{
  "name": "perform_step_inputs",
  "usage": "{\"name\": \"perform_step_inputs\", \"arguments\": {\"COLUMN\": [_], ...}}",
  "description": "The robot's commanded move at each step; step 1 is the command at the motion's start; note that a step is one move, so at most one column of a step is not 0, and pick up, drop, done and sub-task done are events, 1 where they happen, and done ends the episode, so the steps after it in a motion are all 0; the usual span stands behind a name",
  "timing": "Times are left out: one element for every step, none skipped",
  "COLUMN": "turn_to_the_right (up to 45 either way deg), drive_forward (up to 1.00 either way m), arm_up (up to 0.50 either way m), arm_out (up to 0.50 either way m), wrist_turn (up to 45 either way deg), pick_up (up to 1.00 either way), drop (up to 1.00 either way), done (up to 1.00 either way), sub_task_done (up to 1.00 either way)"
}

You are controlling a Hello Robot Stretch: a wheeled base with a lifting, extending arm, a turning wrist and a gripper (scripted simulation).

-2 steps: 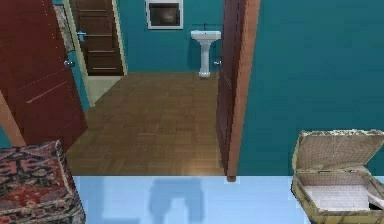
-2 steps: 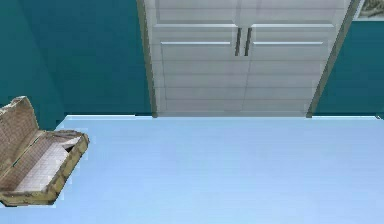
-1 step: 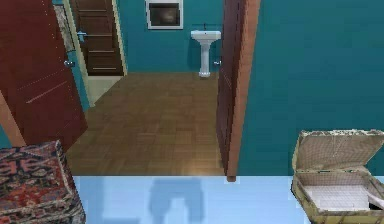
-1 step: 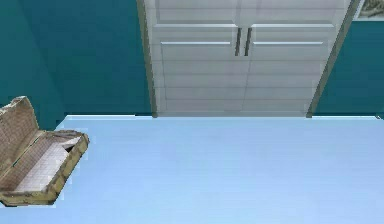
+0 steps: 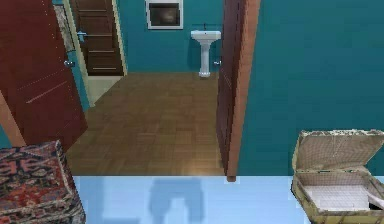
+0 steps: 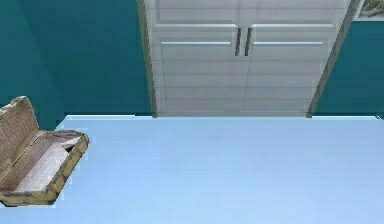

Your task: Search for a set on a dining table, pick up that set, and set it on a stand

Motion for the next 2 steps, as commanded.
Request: {"name": "perform_step_inputs", "arguments": {"turn_to_the_right": [45.0,0.0], "drive_forward": [0.00,0.35], "arm_up": [0.00,0.00], "arm_out": [0.00,0.00], "wrist_turn": [0.0,0.0], "pick_up": [0.00,0.00], "drop": [0.00,0.00], "done": [0.00,0.00], "sub_task_done": [0.00,0.00]}}
